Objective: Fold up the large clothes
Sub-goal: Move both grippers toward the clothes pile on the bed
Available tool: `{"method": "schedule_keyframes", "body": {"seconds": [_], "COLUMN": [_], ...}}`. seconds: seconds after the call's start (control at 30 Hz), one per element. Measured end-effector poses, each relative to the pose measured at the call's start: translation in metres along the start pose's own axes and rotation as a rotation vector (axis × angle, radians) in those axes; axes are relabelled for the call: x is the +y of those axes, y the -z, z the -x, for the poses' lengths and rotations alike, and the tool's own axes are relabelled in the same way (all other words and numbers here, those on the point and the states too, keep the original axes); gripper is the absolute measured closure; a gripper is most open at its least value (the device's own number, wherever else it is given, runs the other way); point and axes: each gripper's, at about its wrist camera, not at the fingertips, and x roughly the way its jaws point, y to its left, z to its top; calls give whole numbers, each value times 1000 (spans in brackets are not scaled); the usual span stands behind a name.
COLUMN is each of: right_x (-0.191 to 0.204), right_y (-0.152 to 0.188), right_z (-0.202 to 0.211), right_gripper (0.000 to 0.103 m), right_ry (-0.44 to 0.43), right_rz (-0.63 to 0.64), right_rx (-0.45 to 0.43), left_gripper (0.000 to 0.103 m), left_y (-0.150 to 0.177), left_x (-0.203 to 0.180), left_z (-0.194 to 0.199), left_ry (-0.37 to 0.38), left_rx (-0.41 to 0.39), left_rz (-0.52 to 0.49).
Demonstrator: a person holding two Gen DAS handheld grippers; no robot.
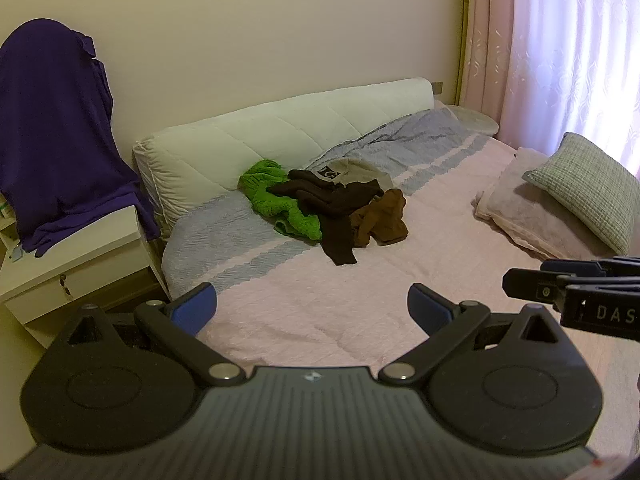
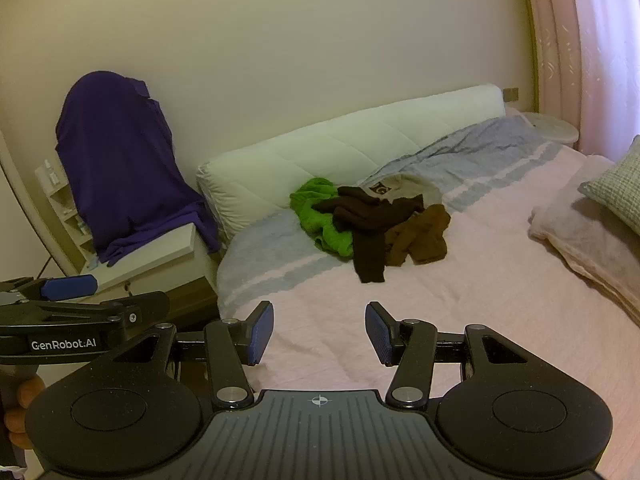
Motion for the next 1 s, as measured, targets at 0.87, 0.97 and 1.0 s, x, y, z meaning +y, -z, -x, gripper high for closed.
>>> {"method": "schedule_keyframes", "body": {"seconds": [0.87,0.97,1.0], "right_x": [-19,-21,-22], "right_y": [-21,-30,-33], "right_z": [-46,-66,-73], "right_gripper": [55,55,55], "right_ry": [29,34,35], "right_rz": [-111,-136,-145], "right_rx": [23,26,29], "left_gripper": [3,2,3], "left_y": [-25,-34,-37], "left_x": [16,27,31], "left_z": [-61,-87,-97], "left_ry": [39,55,60], "left_rx": [69,91,99], "left_rz": [-50,-55,-58]}}
